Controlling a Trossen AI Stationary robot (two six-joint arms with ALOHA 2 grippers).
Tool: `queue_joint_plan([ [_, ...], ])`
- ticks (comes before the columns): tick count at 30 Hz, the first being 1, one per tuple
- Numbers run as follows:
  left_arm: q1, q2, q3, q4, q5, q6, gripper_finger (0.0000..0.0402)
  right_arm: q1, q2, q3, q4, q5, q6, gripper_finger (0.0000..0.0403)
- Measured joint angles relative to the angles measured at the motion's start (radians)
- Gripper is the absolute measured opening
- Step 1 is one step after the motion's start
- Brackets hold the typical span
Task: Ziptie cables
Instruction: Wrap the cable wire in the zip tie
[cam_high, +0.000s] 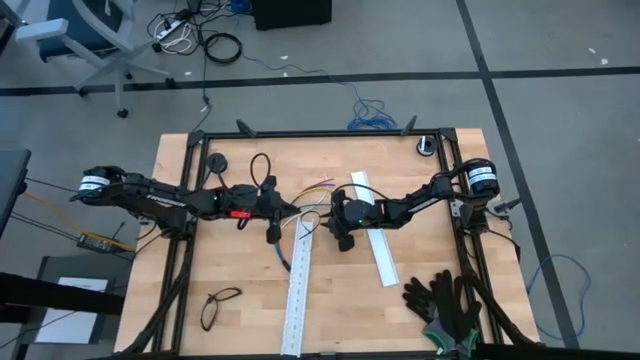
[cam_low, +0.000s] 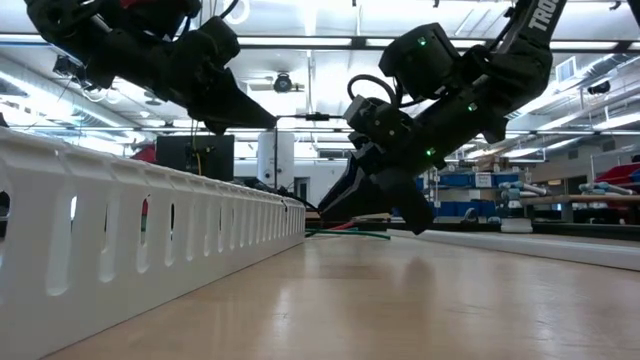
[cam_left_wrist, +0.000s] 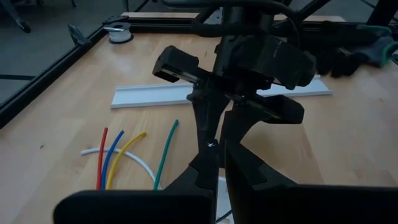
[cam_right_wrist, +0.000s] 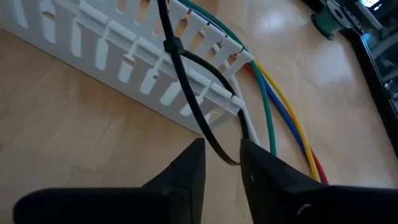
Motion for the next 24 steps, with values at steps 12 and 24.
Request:
queue_joint_plan([
  [12,0.000,0.000,0.000,0.000,0.000,0.000,0.0000,-0.012,0.000,0.000,0.030,-0.057,0.004,0.0075],
  [24,0.000,0.000,0.000,-0.041,0.001,-0.019,0.0000,0.000,0.000,0.004,0.027,-0.015,0.088,0.0075],
])
